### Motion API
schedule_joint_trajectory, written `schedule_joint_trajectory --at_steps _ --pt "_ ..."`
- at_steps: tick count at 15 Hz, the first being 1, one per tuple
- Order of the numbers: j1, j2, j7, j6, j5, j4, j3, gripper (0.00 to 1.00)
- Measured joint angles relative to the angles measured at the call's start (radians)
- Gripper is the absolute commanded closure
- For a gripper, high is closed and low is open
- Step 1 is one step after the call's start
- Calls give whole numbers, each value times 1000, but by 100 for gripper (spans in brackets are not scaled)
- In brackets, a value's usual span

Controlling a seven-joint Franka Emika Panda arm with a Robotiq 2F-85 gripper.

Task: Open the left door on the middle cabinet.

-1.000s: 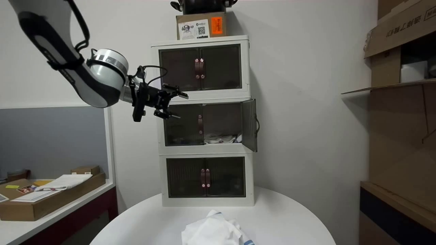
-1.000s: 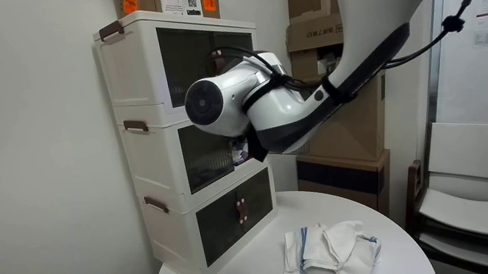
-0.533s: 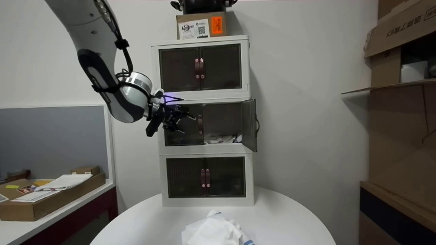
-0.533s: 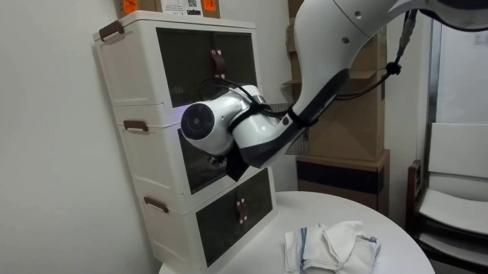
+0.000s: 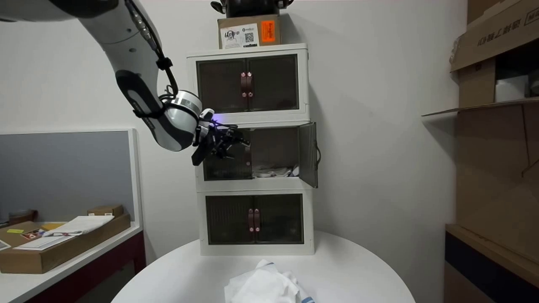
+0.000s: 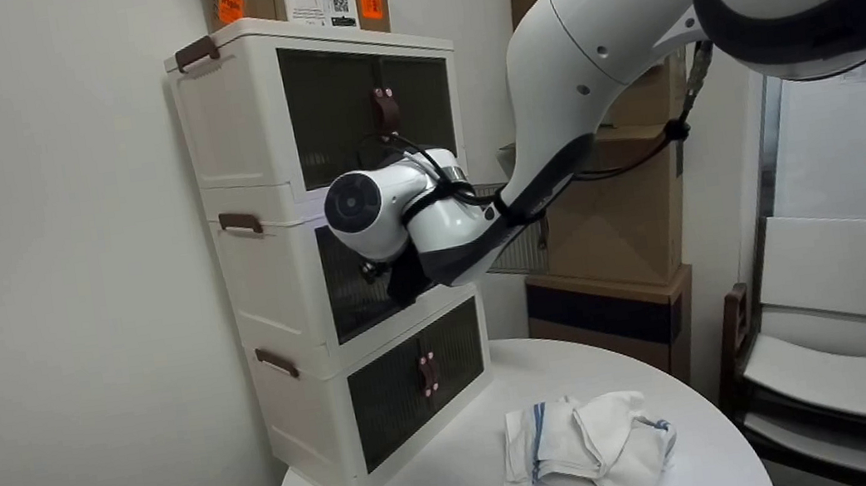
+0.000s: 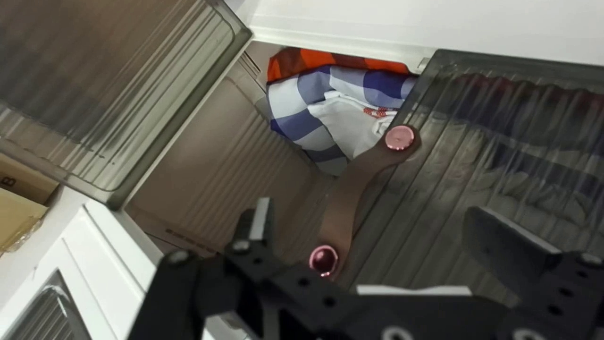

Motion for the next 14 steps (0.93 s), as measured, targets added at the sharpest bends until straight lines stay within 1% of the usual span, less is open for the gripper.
schedule_joint_trajectory --at_steps 3,8,9,10,12,13,14 --pt "20 1 16 0 0 3 -25 0" --pt "23 1 29 0 0 6 -62 0" --pt "23 1 34 0 0 6 -69 4" --pt "23 0 39 0 0 6 -76 26" --pt "22 0 51 1 0 6 -85 31" --pt "22 0 54 1 0 6 -87 37" --pt "23 0 56 10 0 6 -87 46"
